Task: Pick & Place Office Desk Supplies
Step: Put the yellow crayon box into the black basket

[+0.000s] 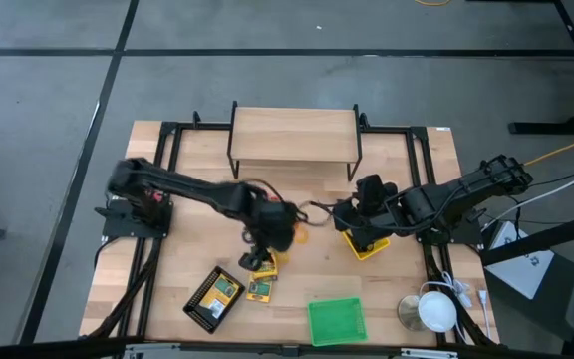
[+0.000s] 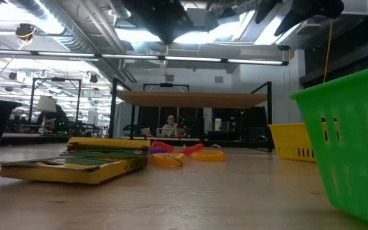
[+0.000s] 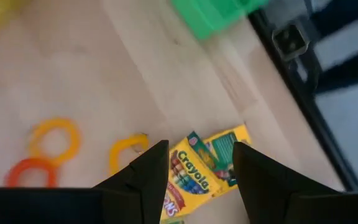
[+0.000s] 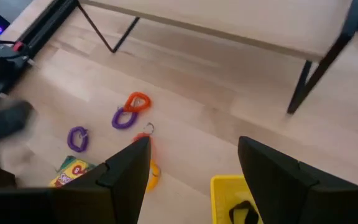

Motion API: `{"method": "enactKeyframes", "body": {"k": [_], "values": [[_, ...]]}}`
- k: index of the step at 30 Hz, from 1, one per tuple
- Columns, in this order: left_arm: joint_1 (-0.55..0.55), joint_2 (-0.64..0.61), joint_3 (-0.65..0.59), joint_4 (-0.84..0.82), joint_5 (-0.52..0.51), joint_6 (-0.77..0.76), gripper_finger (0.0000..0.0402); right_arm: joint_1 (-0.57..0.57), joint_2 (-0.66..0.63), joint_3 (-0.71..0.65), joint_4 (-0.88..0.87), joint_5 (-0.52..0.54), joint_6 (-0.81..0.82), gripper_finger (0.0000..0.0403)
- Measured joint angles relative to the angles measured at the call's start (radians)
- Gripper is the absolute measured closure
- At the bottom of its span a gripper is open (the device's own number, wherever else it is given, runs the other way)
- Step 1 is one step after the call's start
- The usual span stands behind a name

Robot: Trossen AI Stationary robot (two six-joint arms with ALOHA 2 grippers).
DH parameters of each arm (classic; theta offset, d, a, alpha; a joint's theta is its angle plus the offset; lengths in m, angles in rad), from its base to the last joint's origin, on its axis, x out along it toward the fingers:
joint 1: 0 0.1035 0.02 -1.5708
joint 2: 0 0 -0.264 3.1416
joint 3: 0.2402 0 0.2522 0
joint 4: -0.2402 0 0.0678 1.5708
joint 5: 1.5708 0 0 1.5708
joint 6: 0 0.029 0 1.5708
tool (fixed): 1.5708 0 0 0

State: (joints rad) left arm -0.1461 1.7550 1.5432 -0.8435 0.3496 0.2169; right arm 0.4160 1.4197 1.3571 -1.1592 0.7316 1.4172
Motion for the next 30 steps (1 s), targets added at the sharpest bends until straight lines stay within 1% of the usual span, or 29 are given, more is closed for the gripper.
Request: {"method": "enactKeyframes", "body": {"k": [2,4,6,7,11,13,16,19,22,25,30], "values": [[0.023,-0.084,-0.051,-0.007,-0.016,-0.056,0.0229,0.003,-0.001,-0.016,-0.005,-0.017,0.044,0.0158],[0.051,-0.192,-0.131,-0.008,-0.026,-0.124,0.0229,0.017,-0.001,-0.055,0.001,-0.03,0.114,0.0158],[0.074,-0.313,-0.225,0.005,-0.043,-0.203,0.0229,0.043,-0.001,-0.117,0.07,-0.066,0.182,0.0158],[0.083,-0.375,-0.272,0.017,-0.053,-0.244,0.0229,0.057,-0.001,-0.161,0.158,-0.091,0.205,0.0158],[0.089,-0.606,-0.435,0.053,-0.162,-0.402,0.0229,0.089,0.046,-0.322,0.62,-0.169,0.244,0.0158],[0.078,-0.7,-0.497,0.085,-0.207,-0.485,0.0229,0.076,0.094,-0.353,0.84,-0.201,0.224,0.0158],[0.058,-0.807,-0.573,0.098,-0.282,-0.579,0.0229,0.038,0.194,-0.357,1.053,-0.318,0.186,0.0158],[0.028,-0.884,-0.646,0.127,-0.35,-0.642,0.0229,0.009,0.304,-0.357,1.214,-0.435,0.169,0.0158],[-0.002,-0.934,-0.723,0.183,-0.386,-0.703,0.0229,-0.012,0.392,-0.357,1.3,-0.551,0.19,0.0158],[-0.036,-0.96,-0.796,0.246,-0.413,-0.748,0.0229,-0.019,0.435,-0.358,1.347,-0.583,0.206,0.0158],[-0.092,-0.966,-0.904,0.372,-0.448,-0.801,0.0229,-0.026,0.457,-0.358,1.345,-0.614,0.238,0.0158]]}}
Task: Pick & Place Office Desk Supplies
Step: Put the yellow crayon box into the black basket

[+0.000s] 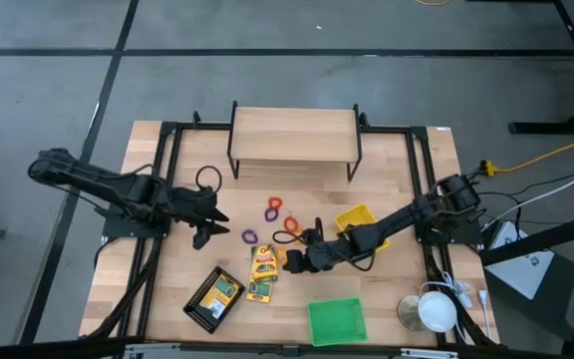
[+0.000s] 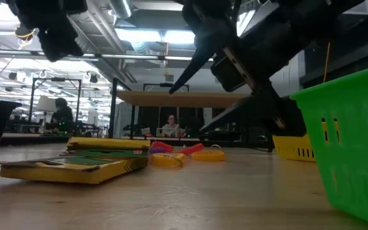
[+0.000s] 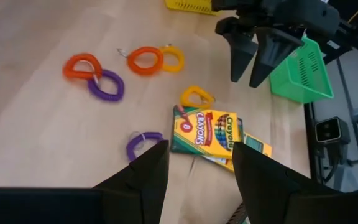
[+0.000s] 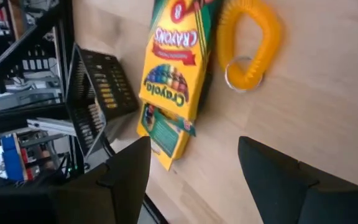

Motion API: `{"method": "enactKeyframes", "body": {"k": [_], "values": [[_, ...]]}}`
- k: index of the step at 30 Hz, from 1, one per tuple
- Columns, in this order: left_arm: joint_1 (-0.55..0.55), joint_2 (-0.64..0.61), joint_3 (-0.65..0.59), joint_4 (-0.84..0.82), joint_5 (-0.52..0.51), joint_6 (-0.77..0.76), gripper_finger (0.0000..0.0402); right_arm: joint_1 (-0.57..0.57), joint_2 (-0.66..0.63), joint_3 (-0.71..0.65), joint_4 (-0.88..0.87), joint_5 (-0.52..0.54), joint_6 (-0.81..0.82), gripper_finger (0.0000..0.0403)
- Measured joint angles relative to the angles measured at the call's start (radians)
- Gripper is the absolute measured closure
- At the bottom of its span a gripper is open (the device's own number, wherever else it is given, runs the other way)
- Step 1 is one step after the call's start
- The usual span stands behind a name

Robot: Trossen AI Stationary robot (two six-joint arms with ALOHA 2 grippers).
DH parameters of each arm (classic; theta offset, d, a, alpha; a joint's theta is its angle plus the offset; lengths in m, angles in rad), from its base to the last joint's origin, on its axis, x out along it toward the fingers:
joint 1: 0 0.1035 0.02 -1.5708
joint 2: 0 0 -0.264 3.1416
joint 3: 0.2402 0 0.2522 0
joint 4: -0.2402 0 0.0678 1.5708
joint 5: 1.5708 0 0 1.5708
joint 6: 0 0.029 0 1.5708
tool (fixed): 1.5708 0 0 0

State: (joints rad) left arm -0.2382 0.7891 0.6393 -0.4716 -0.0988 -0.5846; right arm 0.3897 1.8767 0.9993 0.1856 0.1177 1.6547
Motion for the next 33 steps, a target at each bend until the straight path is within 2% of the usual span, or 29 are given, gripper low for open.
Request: {"method": "enactKeyframes", "body": {"k": [6,14,20,29,33], "values": [[-0.035,0.003,-0.076,0.09,-0.019,-0.03,0.0229,-0.015,0.008,0.0,0.011,-0.027,0.015,0.0163],[-0.037,-0.001,-0.078,0.1,-0.029,-0.004,0.0229,-0.051,0.019,0.001,0.03,-0.029,0.012,0.0208],[-0.037,-0.003,-0.078,0.086,-0.014,0.022,0.0229,-0.053,0.095,0.009,0.119,-0.029,0.025,0.0199],[-0.034,-0.053,-0.078,0.03,0.004,0.022,0.0229,-0.054,0.269,0.208,0.095,-0.119,0.023,0.0186],[-0.034,-0.086,-0.078,0.003,0.004,0.008,0.0229,-0.054,0.318,0.314,-0.011,-0.16,-0.023,0.0186]]}}
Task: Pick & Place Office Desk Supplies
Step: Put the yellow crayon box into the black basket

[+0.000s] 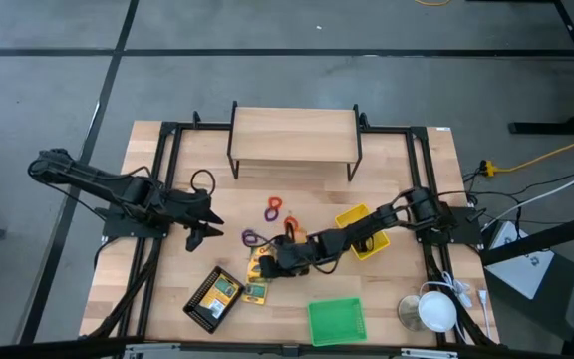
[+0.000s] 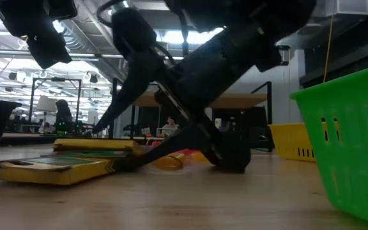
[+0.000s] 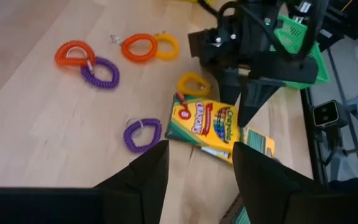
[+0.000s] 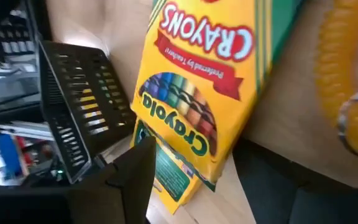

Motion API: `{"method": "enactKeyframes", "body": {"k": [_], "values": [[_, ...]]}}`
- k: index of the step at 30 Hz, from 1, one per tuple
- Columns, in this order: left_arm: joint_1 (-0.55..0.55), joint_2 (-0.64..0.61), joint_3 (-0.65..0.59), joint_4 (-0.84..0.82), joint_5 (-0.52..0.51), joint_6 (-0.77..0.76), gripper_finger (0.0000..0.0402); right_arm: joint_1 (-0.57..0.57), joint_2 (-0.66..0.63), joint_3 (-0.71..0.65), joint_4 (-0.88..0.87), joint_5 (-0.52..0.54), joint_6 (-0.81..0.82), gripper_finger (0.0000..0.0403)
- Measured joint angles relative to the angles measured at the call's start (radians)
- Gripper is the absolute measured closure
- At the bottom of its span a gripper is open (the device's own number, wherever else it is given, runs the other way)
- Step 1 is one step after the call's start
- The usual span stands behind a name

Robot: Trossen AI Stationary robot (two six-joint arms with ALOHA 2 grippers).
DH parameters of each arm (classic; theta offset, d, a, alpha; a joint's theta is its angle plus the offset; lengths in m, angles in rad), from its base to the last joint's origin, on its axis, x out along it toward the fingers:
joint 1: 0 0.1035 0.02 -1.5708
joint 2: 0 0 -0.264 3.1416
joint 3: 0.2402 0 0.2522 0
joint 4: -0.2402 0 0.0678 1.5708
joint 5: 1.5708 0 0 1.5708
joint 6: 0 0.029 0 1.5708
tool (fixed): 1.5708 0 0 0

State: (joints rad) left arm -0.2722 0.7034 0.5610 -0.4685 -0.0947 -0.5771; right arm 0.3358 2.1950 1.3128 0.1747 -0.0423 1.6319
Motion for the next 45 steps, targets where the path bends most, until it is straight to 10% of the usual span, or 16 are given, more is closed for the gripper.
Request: {"method": "enactKeyframes", "body": {"k": [6,15,33,45], "values": [[0.0,-0.03,0.0,-0.008,-0.001,-0.003,0.0229,-0.013,0.006,0.05,-0.09,0.001,-0.02,0.0215],[0.0,-0.032,0.0,-0.008,-0.001,0.008,0.0229,-0.015,0.006,0.05,-0.079,0.024,0.007,0.0387],[0.0,-0.032,0.0,0.058,-0.019,0.005,0.0229,-0.018,-0.205,0.048,-0.085,0.2,-0.076,0.0393],[0.107,-0.032,0.0,0.249,-0.028,-0.491,0.0203,-0.02,-0.233,0.048,-0.046,0.273,-0.165,0.0393]]}}
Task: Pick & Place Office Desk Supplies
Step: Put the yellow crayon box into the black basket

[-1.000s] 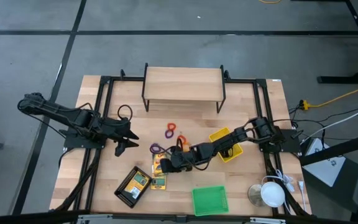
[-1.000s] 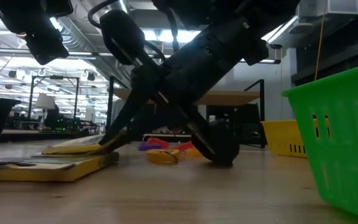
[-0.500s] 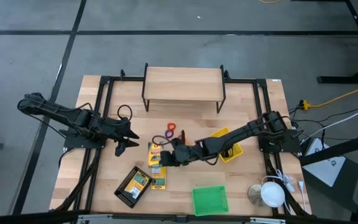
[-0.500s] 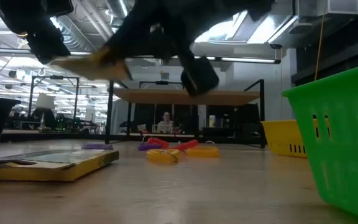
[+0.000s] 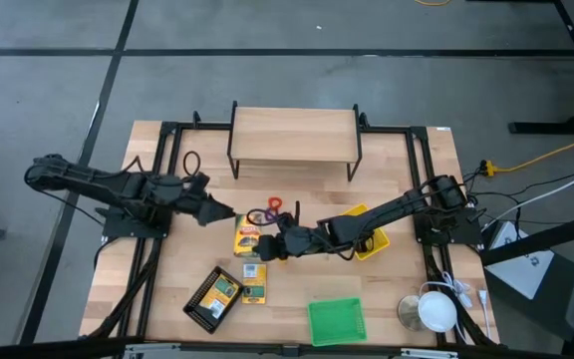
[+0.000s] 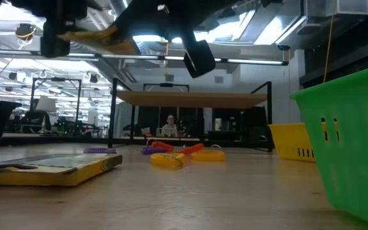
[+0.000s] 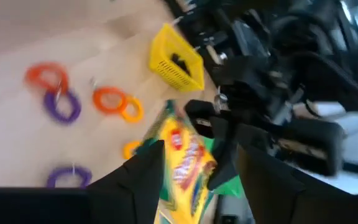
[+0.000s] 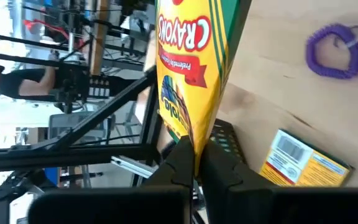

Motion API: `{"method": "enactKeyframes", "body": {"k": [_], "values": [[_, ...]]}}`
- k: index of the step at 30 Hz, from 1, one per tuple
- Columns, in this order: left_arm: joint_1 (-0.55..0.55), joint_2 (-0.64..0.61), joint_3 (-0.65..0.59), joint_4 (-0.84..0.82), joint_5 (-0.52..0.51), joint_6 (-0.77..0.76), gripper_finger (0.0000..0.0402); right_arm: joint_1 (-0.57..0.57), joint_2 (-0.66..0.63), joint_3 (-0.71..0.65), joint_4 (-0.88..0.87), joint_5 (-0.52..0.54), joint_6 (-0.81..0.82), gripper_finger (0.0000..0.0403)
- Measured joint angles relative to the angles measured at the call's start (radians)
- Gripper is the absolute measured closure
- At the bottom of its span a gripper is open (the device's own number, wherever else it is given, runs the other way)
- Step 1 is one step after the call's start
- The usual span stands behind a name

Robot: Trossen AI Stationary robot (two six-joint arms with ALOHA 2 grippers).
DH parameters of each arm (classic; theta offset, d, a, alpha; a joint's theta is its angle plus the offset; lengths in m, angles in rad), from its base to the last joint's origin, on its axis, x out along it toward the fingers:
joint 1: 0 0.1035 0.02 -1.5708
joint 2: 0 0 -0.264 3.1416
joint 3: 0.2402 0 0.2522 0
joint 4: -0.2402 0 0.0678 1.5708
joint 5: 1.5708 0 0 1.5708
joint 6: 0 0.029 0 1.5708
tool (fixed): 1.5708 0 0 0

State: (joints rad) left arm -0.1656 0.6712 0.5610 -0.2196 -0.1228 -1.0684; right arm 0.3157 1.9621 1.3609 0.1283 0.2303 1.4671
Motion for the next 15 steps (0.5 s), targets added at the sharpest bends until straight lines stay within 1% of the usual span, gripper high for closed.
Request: {"method": "enactKeyframes", "body": {"k": [2,5,8,15], "values": [[0.025,0.001,0.0,-0.026,0.025,-0.066,0.0196,0.0,-0.001,0.001,0.004,0.007,-0.01,0.0393],[0.048,0.001,0.0,-0.079,0.037,-0.099,0.0192,0.0,-0.001,0.001,0.008,0.016,-0.017,0.0393],[0.065,0.001,0.0,-0.078,0.067,-0.128,0.0192,0.0,-0.001,0.001,0.021,0.017,-0.034,0.0393],[0.081,0.001,0.0,-0.046,0.09,-0.185,0.0191,-0.007,-0.001,0.0,0.052,0.027,-0.073,0.0393]]}}
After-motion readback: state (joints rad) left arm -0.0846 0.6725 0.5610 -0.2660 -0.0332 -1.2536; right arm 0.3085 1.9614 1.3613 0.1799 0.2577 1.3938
